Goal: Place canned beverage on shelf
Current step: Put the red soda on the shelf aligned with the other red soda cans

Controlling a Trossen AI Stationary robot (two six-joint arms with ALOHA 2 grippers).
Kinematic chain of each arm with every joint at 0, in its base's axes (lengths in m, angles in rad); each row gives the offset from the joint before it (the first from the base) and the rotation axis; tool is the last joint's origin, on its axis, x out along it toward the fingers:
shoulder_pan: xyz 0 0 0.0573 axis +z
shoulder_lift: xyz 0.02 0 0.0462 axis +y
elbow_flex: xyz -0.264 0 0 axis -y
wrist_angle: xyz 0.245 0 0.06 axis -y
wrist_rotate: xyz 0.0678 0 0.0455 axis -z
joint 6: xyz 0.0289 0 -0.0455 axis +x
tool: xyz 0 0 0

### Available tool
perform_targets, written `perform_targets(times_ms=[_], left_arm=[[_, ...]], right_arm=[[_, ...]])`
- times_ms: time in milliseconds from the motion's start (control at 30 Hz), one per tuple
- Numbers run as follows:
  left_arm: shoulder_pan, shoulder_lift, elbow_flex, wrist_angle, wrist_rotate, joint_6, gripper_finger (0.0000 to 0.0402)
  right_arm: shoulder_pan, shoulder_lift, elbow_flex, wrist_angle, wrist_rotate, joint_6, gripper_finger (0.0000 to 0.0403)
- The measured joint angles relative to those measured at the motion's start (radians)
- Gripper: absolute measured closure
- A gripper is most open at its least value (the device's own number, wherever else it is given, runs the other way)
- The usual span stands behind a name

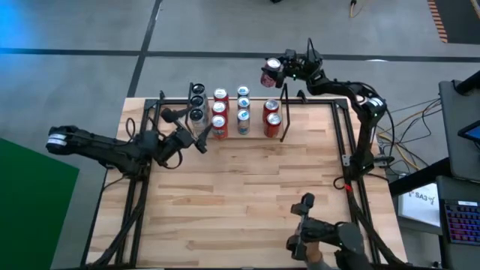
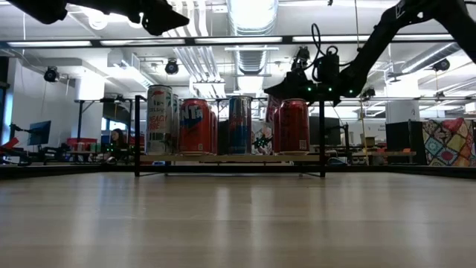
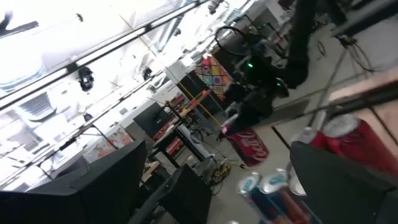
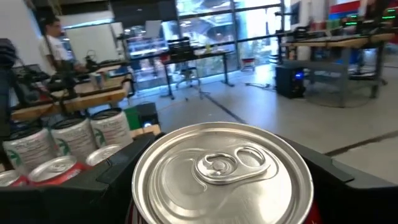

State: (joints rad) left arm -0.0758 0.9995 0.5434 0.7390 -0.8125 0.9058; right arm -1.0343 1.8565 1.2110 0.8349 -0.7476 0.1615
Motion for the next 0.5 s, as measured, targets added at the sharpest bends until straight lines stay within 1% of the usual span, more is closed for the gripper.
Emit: perform_targets(times_ms=[67,267,500], left_arm=[[0.009,-0.006,0.0,0.023,-0.001,0.006,0.0018],[0.011,-0.019,0.0,0.024,-0.087,0.002,0.0018],[0.05,-0.02,0.0,0.025,-0.087,0.038,0.0018]], right_arm=[[0.005,0.012,0.018,-0.013,-0.022,0.003,0.012],[0.04,0.023,0.026,-0.047,-0.048,-0.001,0.012],[0.085,0.02,0.028,-0.046,-0.044,-0.022,0.012]])
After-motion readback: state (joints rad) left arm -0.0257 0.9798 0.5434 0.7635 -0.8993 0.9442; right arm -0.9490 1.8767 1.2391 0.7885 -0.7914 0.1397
